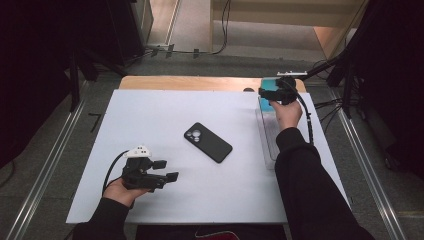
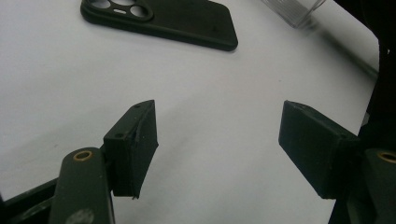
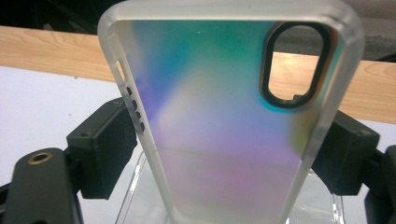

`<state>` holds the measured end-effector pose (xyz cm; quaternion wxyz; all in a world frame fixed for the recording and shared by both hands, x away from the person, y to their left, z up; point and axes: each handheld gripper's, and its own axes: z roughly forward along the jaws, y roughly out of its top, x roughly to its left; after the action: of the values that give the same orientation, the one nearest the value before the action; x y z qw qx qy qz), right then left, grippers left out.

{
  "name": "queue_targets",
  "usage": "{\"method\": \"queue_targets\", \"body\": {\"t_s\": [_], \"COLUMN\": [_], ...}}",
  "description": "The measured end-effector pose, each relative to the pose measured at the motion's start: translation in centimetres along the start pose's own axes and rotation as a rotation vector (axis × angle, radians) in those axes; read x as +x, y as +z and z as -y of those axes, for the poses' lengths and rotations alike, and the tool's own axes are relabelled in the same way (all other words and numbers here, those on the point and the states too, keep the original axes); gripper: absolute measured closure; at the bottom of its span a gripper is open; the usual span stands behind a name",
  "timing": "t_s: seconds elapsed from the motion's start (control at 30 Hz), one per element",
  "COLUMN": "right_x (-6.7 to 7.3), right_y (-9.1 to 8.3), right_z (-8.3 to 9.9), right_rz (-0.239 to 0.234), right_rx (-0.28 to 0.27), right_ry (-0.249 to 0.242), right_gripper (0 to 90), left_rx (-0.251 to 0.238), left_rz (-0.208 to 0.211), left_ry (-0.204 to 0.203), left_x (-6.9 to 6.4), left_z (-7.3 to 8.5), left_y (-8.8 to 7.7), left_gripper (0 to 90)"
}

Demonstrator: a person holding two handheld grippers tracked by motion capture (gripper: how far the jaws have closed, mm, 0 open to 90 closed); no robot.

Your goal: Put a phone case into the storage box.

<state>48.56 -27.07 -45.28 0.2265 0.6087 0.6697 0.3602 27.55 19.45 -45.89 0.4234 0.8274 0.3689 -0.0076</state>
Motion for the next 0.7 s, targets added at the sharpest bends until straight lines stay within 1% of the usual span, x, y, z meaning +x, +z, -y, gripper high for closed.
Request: {"method": "queue_targets", "body": {"t_s": [0.03, 0.1, 0.13, 0.17, 0.23, 0.27, 0.33, 0.47, 0.6, 0.7], "right_x": [0.0, -0.2, -0.3, -0.4, -0.5, -0.6, -0.6, -0.7, -0.6, -0.6], "right_y": [0.1, 0.2, 0.2, 0.2, 0.2, 0.2, 0.2, -0.1, -0.7, -1.5], "right_z": [0.0, 0.1, 0.1, 0.1, 0.0, 0.0, 0.1, 0.1, -0.1, -0.2], "right_rz": [0.006, -0.005, -0.02, -0.025, -0.026, -0.027, -0.028, -0.058, -0.068, -0.077], "right_rx": [0.004, 0.006, 0.009, 0.011, 0.017, 0.019, 0.028, 0.04, 0.045, 0.051], "right_ry": [-0.003, 0.0, 0.016, 0.029, 0.032, 0.029, 0.024, 0.036, 0.024, 0.024], "right_gripper": [14.4, 12.2, 11.4, 11.0, 9.1, 7.4, 0.1, 0.0, 0.0, 0.0], "left_rx": [0.0, -0.001, -0.001, 0.0, -0.002, -0.002, -0.002, -0.004, -0.005, -0.009], "left_rz": [0.001, 0.001, 0.001, 0.001, 0.001, 0.001, 0.0, 0.0, -0.003, -0.002], "left_ry": [-0.001, -0.001, -0.003, -0.002, -0.003, -0.004, -0.003, -0.004, -0.005, -0.012], "left_x": [0.0, 0.0, 0.0, 0.0, 0.0, 0.0, 0.0, 0.0, 0.0, 0.2], "left_z": [0.0, 0.0, 0.0, 0.0, 0.0, 0.0, 0.0, 0.0, 0.0, 0.0], "left_y": [0.0, 0.0, 0.0, 0.0, 0.0, 0.0, 0.0, 0.0, 0.0, -0.1], "left_gripper": [28.2, 28.2, 28.2, 28.2, 28.2, 28.2, 28.2, 28.2, 28.2, 28.2]}}
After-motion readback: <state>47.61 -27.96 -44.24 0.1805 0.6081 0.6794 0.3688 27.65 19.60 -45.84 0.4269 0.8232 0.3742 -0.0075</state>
